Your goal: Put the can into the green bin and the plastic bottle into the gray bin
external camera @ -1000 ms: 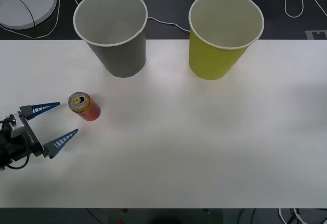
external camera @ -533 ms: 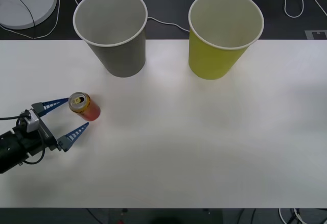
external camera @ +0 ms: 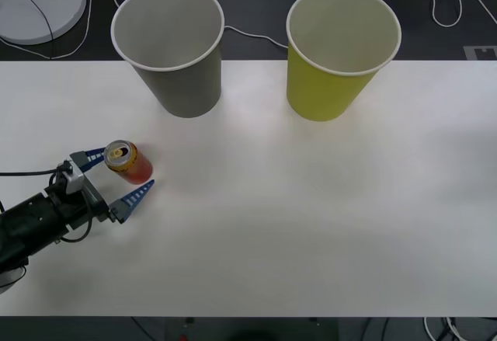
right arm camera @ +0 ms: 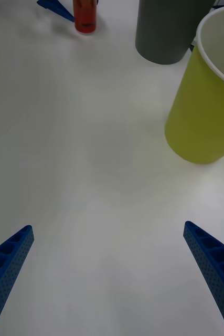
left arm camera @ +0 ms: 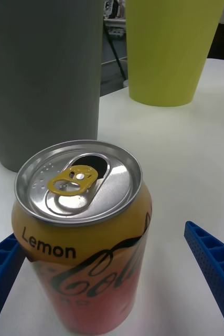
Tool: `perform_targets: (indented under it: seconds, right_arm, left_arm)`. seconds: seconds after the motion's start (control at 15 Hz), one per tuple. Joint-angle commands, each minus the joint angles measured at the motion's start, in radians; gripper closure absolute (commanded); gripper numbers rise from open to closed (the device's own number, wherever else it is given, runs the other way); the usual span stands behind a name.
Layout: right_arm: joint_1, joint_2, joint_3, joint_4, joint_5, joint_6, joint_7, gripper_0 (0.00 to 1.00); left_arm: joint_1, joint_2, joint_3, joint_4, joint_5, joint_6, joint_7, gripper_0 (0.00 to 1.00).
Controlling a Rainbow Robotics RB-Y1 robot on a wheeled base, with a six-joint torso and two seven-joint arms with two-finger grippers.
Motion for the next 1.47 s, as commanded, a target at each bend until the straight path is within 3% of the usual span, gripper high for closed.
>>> perform_targets:
  seconds: [0.07,0.47,0.53,0.6,0.67,1.2,1.47]
  right_arm:
    - [0.000,0.000,0.000,0.000,0.000,0.000,0.000,0.00]
    - [0.000,0.000,0.000,0.000,0.000,0.000,0.000,0.00]
    - [0.000,0.000,0.000,0.000,0.000,0.000,0.000,0.00]
    - [0.000,0.000,0.000,0.000,0.000,0.000,0.000,0.00]
    - [0.000,0.000,0.000,0.000,0.000,0.000,0.000,0.00]
    - [0.000,0.000,0.000,0.000,0.000,0.000,0.000,0.00]
    - [0.000,0.000,0.000,0.000,0.000,0.000,0.000,0.00]
  left_arm:
    - [-0.013,-0.018,-0.001,0.001,-0.012,0.018,0.005,0.00]
    - [-0.028,-0.031,-0.001,-0.001,-0.031,0.044,0.017,0.00]
    - [-0.028,-0.031,-0.001,0.001,-0.031,0.044,0.017,0.31]
    - [-0.028,-0.032,-0.001,0.001,-0.031,0.044,0.017,0.82]
    - [-0.028,-0.031,-0.001,0.001,-0.031,0.044,0.017,0.99]
    - [-0.031,-0.023,0.000,-0.005,-0.031,0.041,0.020,1.00]
    - [-0.029,0.029,0.000,-0.058,-0.081,0.041,0.050,1.00]
